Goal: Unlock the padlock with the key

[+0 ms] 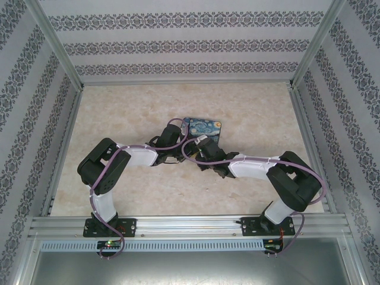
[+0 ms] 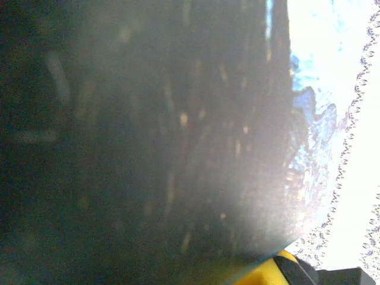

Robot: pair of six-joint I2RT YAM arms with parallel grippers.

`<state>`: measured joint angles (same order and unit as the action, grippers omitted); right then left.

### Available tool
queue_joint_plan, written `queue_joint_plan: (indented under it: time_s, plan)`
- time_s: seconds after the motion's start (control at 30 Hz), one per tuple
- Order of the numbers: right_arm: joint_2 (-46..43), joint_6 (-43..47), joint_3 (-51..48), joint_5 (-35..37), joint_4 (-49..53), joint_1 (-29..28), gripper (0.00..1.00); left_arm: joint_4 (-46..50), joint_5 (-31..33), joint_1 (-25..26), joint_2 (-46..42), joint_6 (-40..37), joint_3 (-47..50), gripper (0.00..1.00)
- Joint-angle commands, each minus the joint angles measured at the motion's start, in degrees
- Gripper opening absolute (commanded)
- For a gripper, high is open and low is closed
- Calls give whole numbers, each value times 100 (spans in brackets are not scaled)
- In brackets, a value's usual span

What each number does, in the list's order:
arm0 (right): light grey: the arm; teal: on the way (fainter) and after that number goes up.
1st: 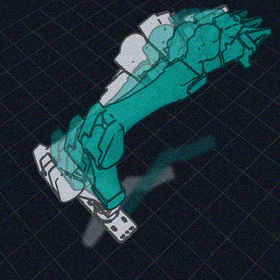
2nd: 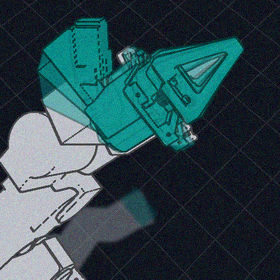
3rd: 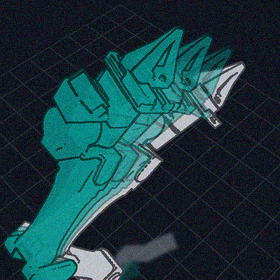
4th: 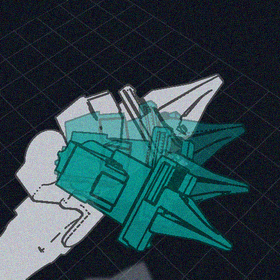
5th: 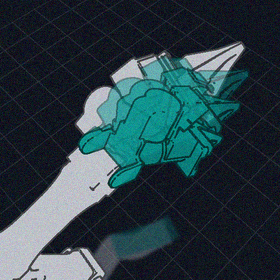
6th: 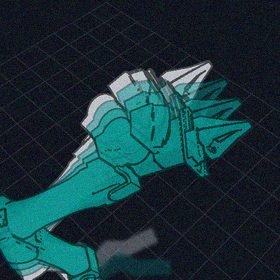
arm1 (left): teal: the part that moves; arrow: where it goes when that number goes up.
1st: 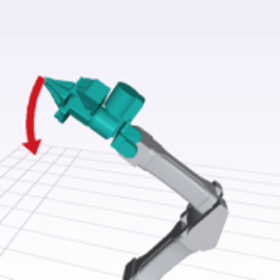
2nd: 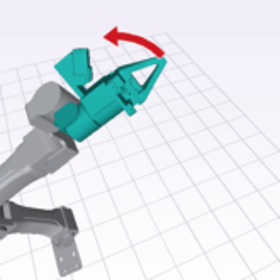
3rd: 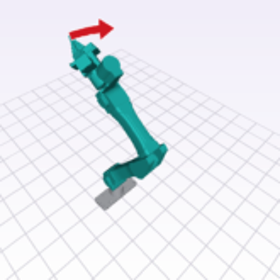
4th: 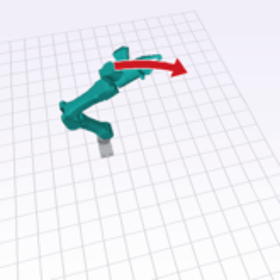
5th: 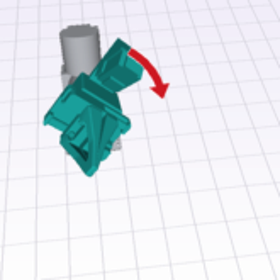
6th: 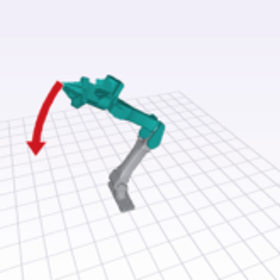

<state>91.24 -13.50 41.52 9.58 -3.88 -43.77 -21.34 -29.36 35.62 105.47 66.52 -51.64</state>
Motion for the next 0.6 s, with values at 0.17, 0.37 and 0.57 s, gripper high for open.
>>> queue_joint_plan:
  time_s: [0.17,0.37,0.57]
  plan:
    - [-330,-240,59,-770,-374,322,0,141,-178,20,-141,58,46,0]
    - [-480,-871,-216,-2683,-969,1065,0,107,-175,9,-141,28,95,0]
    - [-367,-1327,-249,-3890,-1373,1444,0,67,-175,10,-123,42,109,0]
